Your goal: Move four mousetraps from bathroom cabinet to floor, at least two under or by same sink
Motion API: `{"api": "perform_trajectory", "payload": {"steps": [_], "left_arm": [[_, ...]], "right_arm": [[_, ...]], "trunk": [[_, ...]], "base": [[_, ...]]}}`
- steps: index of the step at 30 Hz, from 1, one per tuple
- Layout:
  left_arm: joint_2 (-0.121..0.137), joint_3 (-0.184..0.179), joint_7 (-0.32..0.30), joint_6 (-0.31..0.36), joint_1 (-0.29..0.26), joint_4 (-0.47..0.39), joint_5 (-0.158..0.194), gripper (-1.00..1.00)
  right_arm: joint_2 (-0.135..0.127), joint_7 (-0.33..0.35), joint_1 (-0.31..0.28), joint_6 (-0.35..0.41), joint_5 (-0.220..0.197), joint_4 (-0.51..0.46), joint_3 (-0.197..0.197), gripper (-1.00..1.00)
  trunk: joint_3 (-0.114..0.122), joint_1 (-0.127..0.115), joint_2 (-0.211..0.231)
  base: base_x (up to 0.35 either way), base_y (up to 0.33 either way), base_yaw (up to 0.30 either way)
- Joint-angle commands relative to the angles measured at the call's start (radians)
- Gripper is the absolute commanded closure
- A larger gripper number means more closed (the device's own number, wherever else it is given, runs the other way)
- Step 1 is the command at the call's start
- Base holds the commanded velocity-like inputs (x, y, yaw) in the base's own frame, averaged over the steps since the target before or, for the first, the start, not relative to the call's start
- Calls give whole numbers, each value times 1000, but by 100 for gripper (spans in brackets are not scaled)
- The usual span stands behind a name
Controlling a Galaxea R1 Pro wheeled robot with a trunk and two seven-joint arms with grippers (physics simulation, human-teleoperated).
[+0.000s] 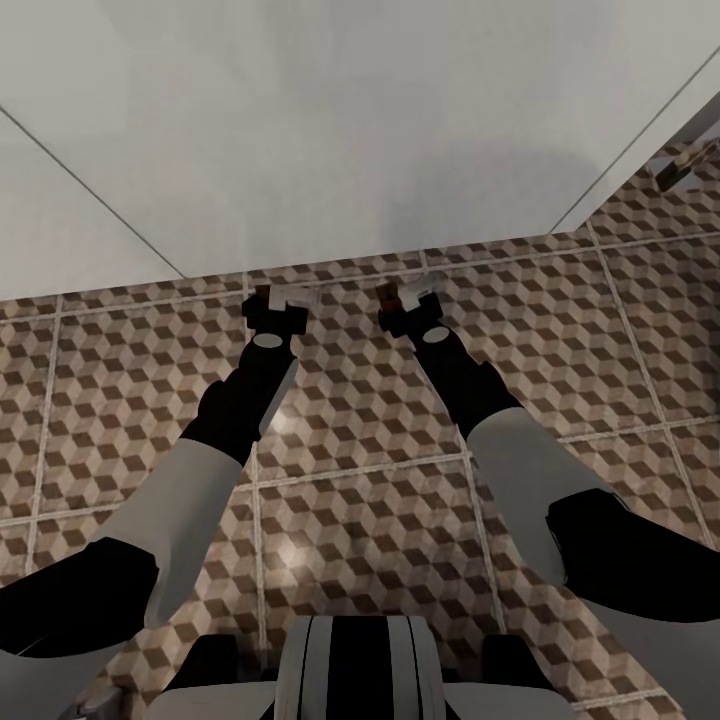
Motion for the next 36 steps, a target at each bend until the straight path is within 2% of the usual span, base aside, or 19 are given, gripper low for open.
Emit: {"api": "perform_trajectory", "payload": {"steps": [1,8,13,25,31,36], "left_arm": [[0,-2,1,9,0,-1,-10,100],[0,-2,0,8,22,0,-10,100],[0,-2,1,7,30,-3,-11,100],[0,-4,-1,5,36,40,-10,100],[0,-4,0,-80,36,110,-10,100],[-1,-5,1,-113,36,136,-10,100]], "right_arm": [[0,-8,0,7,8,1,3,100],[0,-8,0,1,10,59,2,100],[0,-11,0,-51,11,129,1,100],[0,-13,0,-67,11,145,0,100],[0,-13,0,-71,11,145,0,100],[0,-13,0,-94,11,144,0,100]], "trunk": [[0,0,0],[0,0,0],[0,0,0],[0,0,0],[0,0,0],[0,0,0]], "base": [[0,0,0],[0,0,0],[0,0,0],[0,0,0],[0,0,0],[0,0,0]]}}
